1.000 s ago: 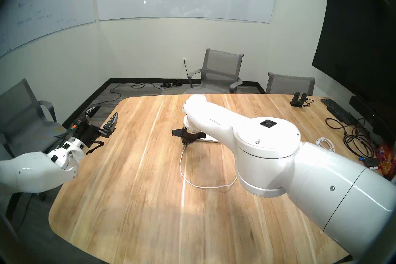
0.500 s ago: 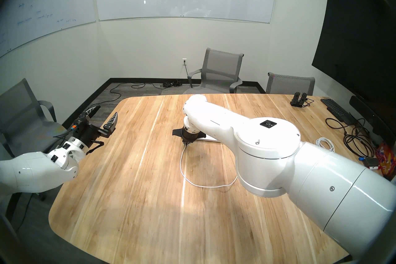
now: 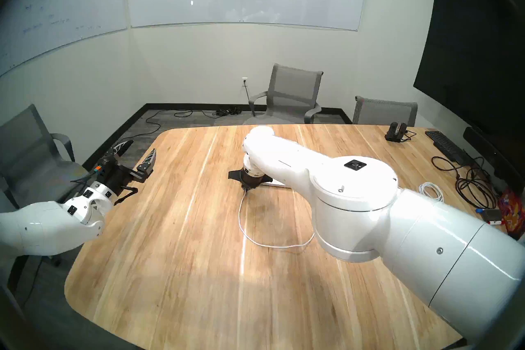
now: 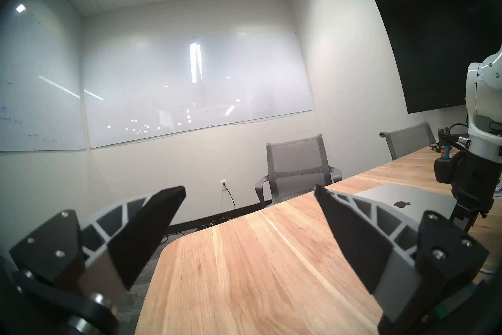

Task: Plug the charging cable into the port of a MacBook

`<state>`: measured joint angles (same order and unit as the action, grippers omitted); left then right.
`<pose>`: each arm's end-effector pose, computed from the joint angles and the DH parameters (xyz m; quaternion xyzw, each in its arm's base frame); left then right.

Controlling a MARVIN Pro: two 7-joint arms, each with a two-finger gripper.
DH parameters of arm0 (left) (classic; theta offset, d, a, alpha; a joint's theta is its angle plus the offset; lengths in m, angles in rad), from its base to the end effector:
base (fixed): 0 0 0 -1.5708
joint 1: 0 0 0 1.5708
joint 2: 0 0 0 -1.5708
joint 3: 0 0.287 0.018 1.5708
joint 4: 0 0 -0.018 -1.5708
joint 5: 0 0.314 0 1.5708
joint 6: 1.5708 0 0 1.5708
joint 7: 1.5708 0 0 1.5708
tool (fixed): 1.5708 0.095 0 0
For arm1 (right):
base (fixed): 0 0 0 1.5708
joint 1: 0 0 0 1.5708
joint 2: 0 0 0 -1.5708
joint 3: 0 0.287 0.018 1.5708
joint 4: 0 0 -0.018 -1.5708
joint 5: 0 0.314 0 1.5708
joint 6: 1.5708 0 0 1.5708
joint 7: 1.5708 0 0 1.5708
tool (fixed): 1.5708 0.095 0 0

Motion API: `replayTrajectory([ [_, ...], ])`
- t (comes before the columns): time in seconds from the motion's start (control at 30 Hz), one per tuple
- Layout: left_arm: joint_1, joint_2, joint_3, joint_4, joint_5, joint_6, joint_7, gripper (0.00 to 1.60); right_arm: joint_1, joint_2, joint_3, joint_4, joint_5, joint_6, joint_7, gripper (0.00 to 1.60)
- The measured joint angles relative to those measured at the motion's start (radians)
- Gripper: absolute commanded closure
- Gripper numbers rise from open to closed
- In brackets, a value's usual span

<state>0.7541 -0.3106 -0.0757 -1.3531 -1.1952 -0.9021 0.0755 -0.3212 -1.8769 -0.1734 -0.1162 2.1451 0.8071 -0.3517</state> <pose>0.4110 0.2326 -0.2482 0.6090 -0.1455 0.7793 0.0233 0.5624 0.2355 -0.2710 -0.9792 -0.0446 -0.1708 0.1003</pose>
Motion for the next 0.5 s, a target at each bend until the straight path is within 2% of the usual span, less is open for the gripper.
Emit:
replayTrajectory([
  [0.5, 0.000, 0.000, 0.000, 0.000, 0.000, 0.000, 0.000, 0.00, 0.000, 0.002, 0.018, 0.006, -0.003, -0.006, 0.011, 1.60],
])
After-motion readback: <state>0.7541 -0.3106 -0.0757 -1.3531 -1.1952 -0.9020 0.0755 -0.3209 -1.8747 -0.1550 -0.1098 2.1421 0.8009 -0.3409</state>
